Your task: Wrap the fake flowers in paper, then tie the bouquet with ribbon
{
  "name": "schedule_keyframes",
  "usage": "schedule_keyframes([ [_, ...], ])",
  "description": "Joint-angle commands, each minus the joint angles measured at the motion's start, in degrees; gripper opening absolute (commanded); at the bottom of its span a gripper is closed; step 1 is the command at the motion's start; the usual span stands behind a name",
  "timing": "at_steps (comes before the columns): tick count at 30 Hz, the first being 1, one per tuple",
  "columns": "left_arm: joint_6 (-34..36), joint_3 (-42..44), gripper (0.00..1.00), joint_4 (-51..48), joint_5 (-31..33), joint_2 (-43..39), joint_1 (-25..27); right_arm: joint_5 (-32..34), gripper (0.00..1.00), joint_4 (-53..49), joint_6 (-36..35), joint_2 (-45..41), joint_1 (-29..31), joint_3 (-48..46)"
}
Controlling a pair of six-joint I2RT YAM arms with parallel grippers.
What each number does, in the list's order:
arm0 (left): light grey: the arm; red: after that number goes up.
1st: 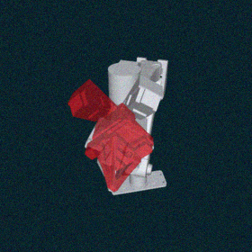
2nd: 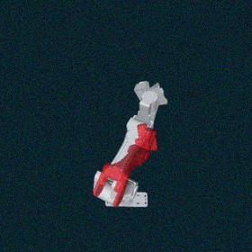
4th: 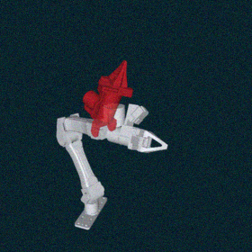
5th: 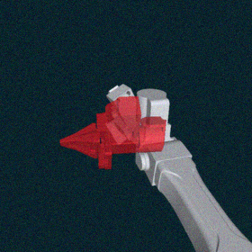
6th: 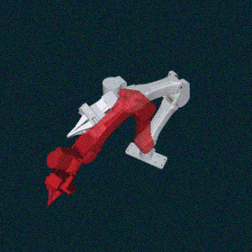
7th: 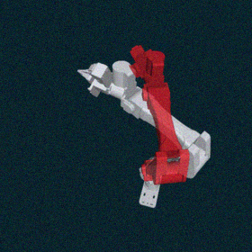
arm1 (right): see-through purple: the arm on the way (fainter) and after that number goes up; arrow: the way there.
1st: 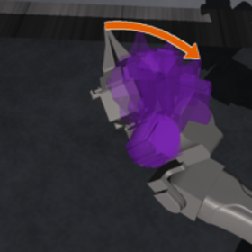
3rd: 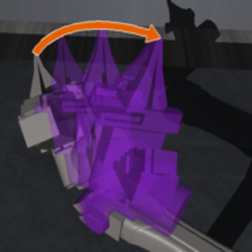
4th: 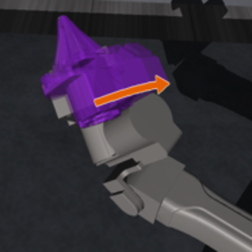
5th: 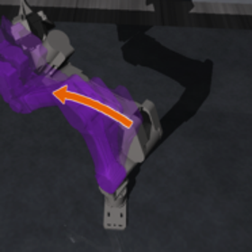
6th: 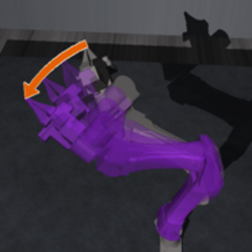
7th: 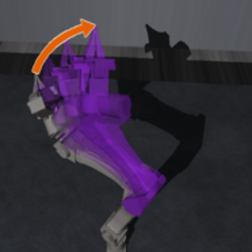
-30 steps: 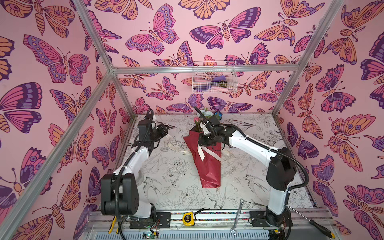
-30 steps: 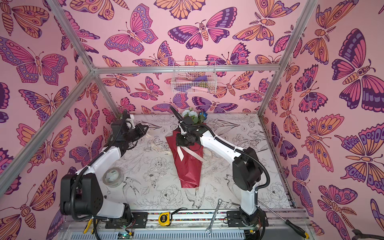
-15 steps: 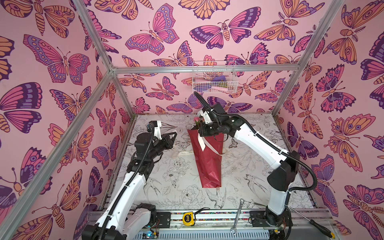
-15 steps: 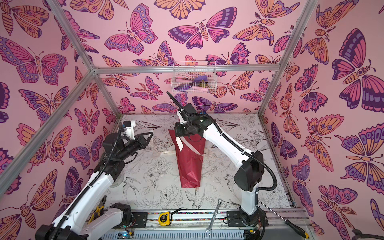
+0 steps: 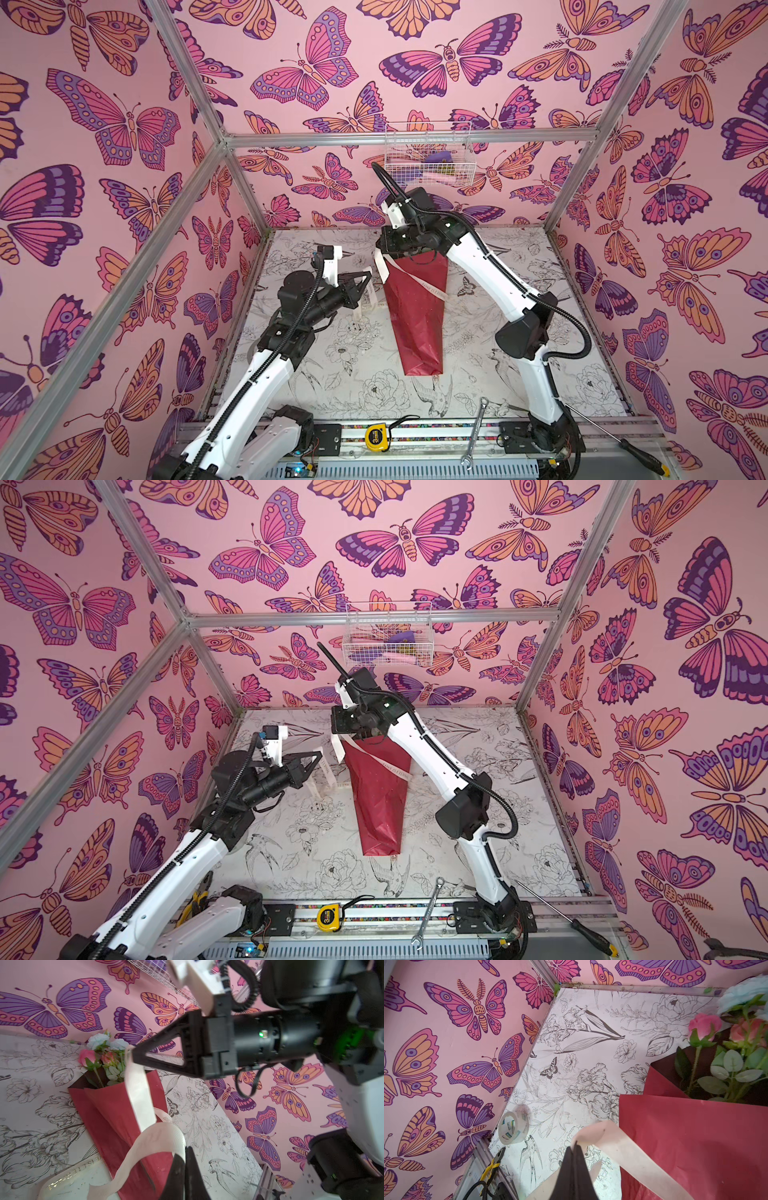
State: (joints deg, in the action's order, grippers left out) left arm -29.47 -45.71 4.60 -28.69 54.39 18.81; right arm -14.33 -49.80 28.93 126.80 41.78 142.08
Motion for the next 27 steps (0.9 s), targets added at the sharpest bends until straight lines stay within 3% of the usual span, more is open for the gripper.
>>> schedule_keyframes([
  [1,6.00,-2.69,0.00,3.77,-3.13,1.27,2.99,-2.45,0.00,4.59,2.22,1.39,0.30,1.14],
  [7,13.48,-5.32,0.00,6.39,-7.17,5.17,8.15,-9.83,0.00,15.64,8.25,5.36,0.77,-1.37],
  [14,18.72,-6.41,0.00,8.89,-10.25,9.59,10.09,-14.03,0.00,15.59,7.59,8.90,4.38,-2.60],
  [18,19.34,-6.16,0.00,10.02,-9.46,11.85,10.11,-15.29,0.00,16.15,6.80,7.41,6.56,-9.59],
  [20,19.38,-5.98,0.00,10.66,-9.13,12.93,10.11,-15.72,0.06,16.65,6.89,6.64,7.13,-13.38],
  [24,19.53,-5.63,0.00,11.73,-7.62,14.97,10.10,-12.88,0.30,14.82,6.04,5.18,6.84,-18.50],
  [27,19.38,-5.46,0.00,11.83,-6.15,16.10,10.03,-10.60,0.37,12.90,4.71,3.81,5.73,-19.13],
])
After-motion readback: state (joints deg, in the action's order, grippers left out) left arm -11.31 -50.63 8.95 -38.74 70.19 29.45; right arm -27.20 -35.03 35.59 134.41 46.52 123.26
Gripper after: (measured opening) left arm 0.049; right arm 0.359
